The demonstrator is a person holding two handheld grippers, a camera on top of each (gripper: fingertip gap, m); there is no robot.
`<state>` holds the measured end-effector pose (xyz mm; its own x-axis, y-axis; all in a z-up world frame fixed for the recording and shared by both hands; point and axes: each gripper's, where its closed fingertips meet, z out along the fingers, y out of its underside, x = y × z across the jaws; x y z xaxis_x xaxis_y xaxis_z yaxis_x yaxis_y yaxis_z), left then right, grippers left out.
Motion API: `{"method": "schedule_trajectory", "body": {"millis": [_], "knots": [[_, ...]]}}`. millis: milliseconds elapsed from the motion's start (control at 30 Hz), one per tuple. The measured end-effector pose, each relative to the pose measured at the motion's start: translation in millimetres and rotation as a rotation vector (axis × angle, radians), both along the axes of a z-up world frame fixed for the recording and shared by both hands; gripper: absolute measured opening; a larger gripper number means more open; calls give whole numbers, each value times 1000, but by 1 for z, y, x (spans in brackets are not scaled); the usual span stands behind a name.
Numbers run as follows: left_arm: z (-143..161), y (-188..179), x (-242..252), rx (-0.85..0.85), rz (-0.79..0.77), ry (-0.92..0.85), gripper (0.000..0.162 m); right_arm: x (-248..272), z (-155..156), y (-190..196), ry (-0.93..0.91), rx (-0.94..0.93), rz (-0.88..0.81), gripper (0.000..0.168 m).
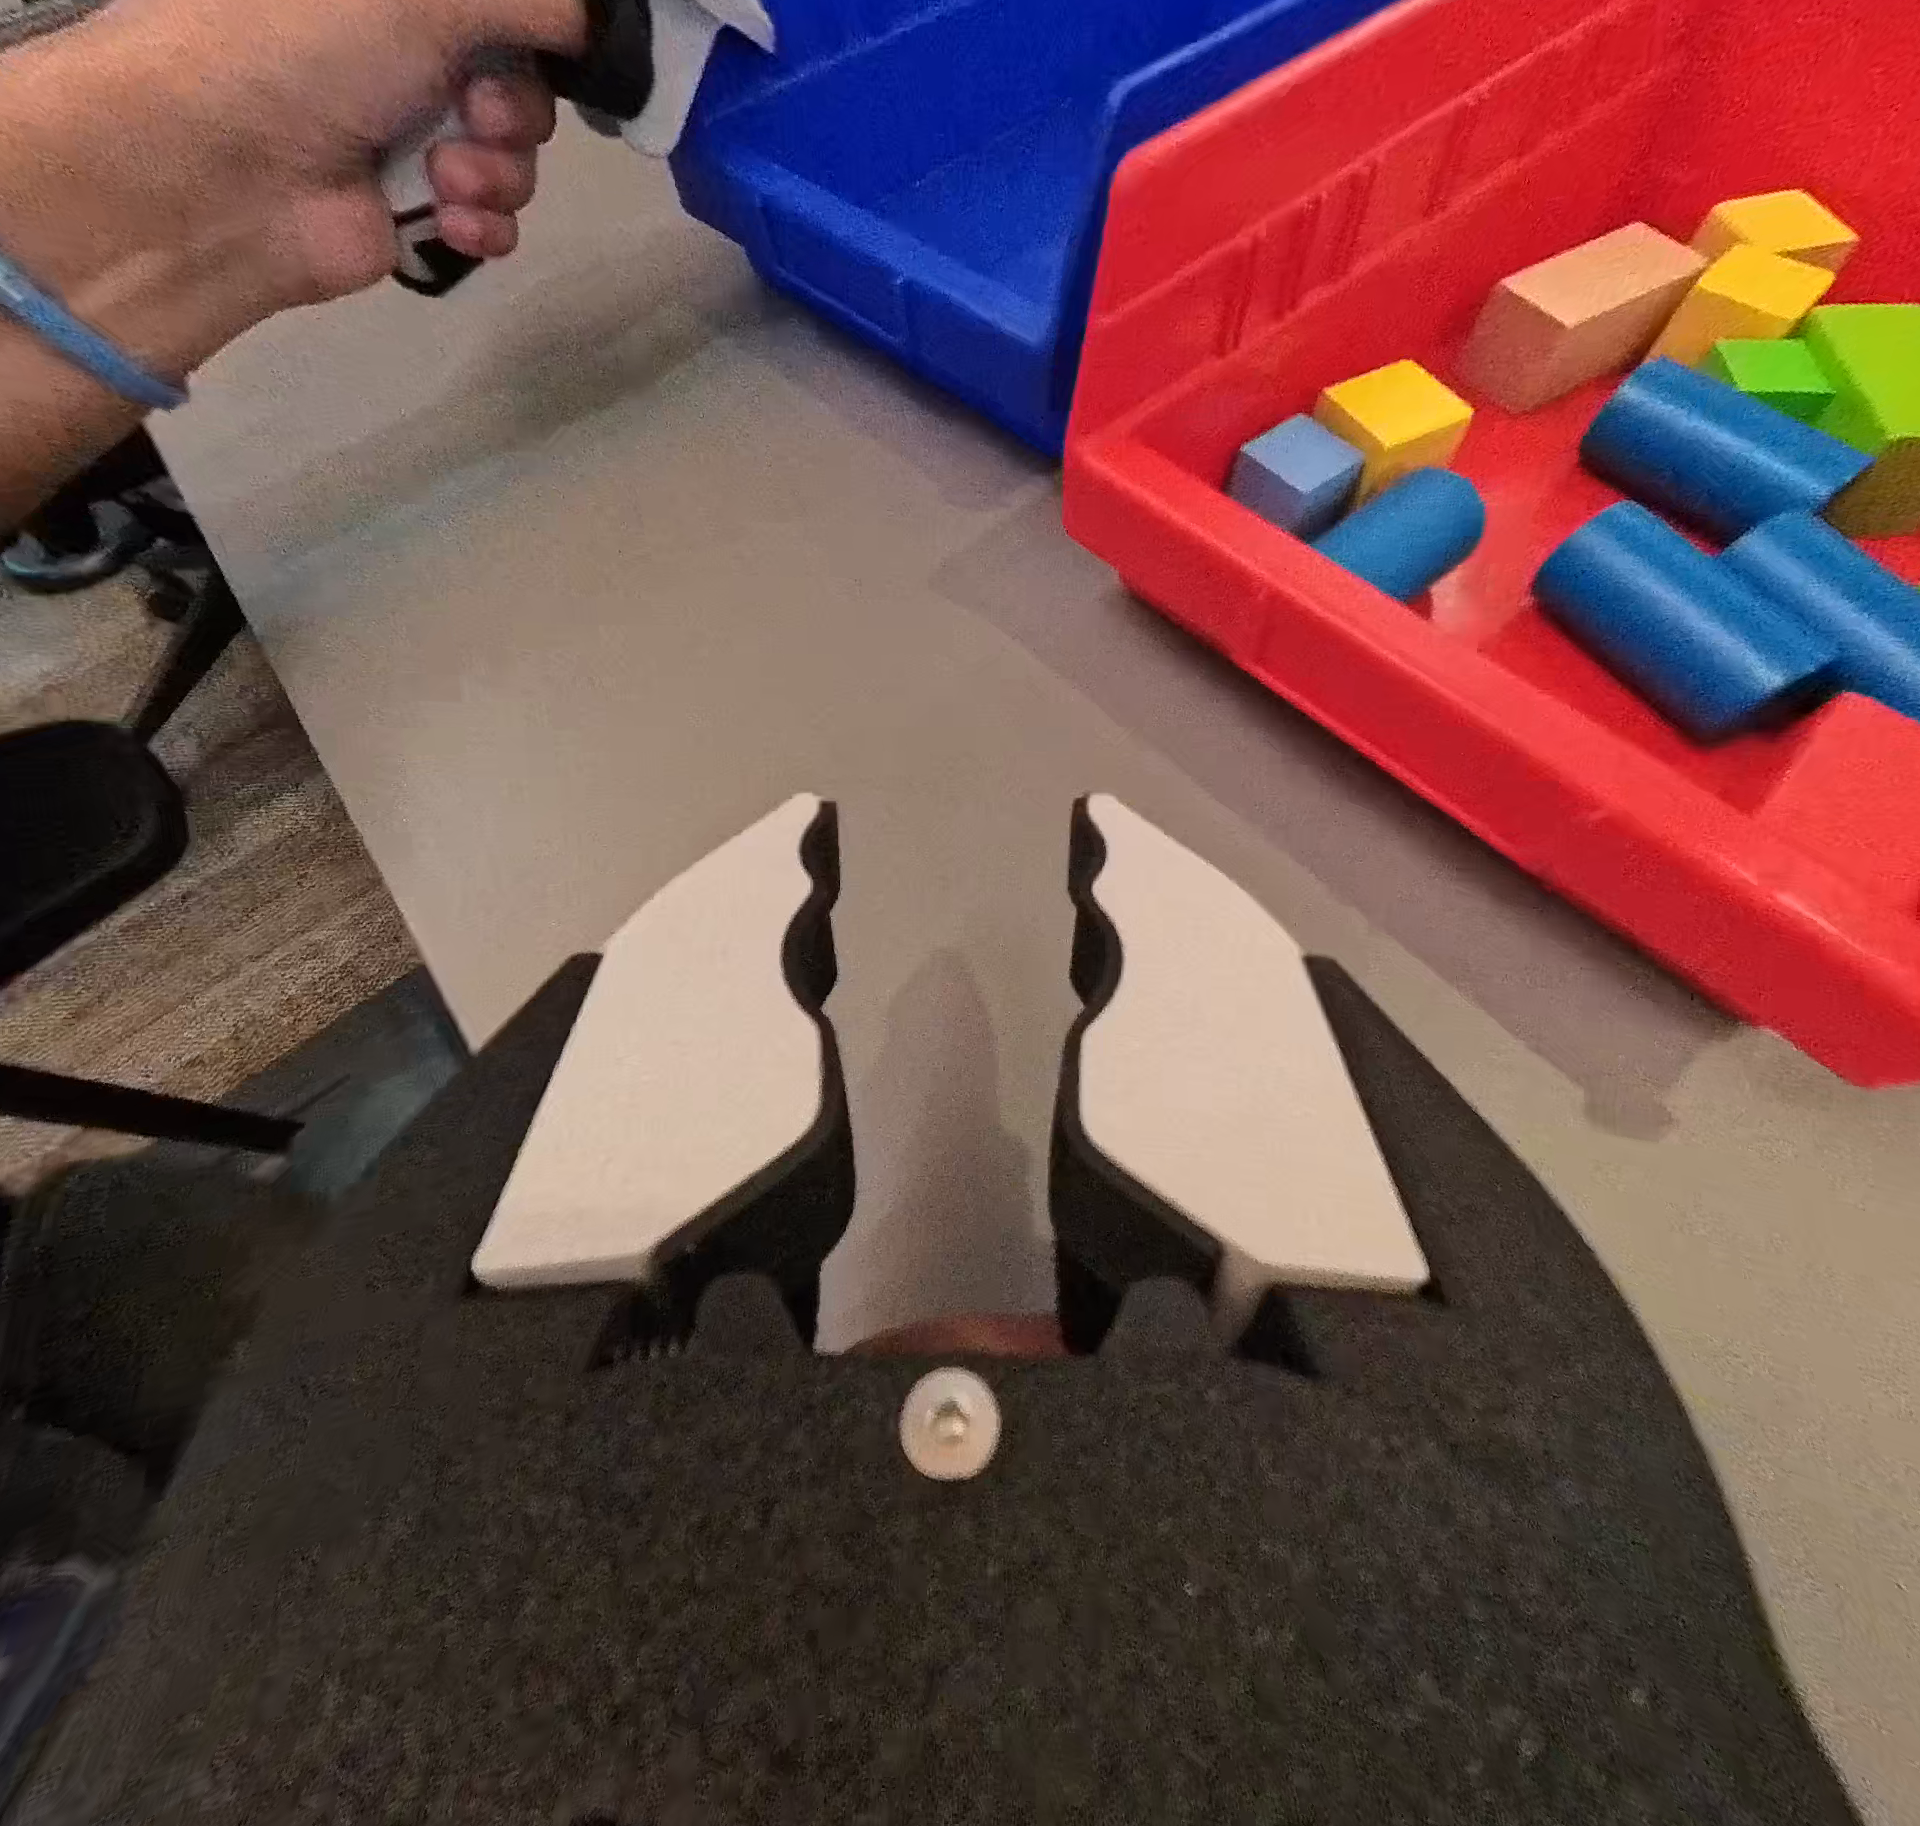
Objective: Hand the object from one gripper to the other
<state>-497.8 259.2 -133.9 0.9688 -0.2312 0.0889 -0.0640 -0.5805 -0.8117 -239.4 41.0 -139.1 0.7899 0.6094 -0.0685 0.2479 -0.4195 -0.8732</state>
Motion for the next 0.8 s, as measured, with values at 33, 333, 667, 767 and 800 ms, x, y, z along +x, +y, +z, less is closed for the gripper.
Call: {"method": "schedule_trajectory", "body": {"millis": [33,333,667,767,800], "knots": [[0,-7,-4,-5,35,8,2,-7,0,7,-5,14,-16,42],[0,-139,-26,40,184,26,3,-89,11,72,28,51,-199,55],[72,-231,-26,258,226,85,4,-97,64,30,5,176,-293,5],[149,-246,-1,411,188,139,4,-74,129,9,70,307,-314,5],[177,-251,12,463,167,155,4,-62,153,2,97,347,-323,5]]}}
